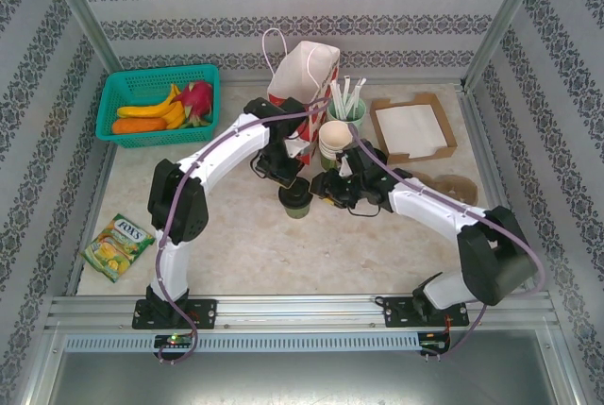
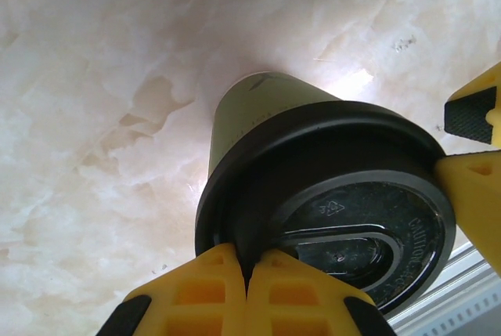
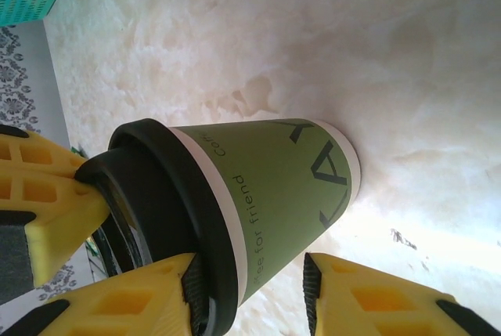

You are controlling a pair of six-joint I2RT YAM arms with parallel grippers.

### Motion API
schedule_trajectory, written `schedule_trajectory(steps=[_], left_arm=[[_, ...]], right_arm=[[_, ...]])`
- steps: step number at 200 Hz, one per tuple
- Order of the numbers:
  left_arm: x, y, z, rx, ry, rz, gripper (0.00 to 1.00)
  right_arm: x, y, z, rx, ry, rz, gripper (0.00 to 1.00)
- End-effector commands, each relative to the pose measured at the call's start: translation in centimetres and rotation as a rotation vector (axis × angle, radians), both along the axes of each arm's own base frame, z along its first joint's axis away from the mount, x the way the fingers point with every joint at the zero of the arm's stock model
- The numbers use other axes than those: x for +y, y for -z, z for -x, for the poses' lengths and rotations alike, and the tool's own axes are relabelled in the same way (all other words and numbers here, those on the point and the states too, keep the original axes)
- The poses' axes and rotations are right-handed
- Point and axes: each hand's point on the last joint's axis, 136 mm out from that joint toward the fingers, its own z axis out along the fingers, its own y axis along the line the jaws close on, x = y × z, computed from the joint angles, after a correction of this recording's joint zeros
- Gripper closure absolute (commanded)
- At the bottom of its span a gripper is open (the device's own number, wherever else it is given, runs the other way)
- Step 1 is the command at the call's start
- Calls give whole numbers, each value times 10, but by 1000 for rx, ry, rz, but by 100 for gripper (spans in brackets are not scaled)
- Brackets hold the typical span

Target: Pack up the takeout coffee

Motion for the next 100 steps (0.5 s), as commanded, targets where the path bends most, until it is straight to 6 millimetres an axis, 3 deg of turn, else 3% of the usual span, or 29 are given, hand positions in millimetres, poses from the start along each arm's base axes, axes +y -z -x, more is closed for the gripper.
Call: schedule_trajectory(steps=[1, 58, 100], left_arm=[[-17, 2, 21, -2, 105, -5, 100], [-26, 1, 27, -28, 160, -27, 100], [-26, 3, 26, -27, 157, -29, 100]], right_arm=[[4, -22, -2, -41, 0, -97, 58], [-3, -29, -13, -79, 47, -105, 58], [-4, -4, -4, -21, 33, -49, 60]])
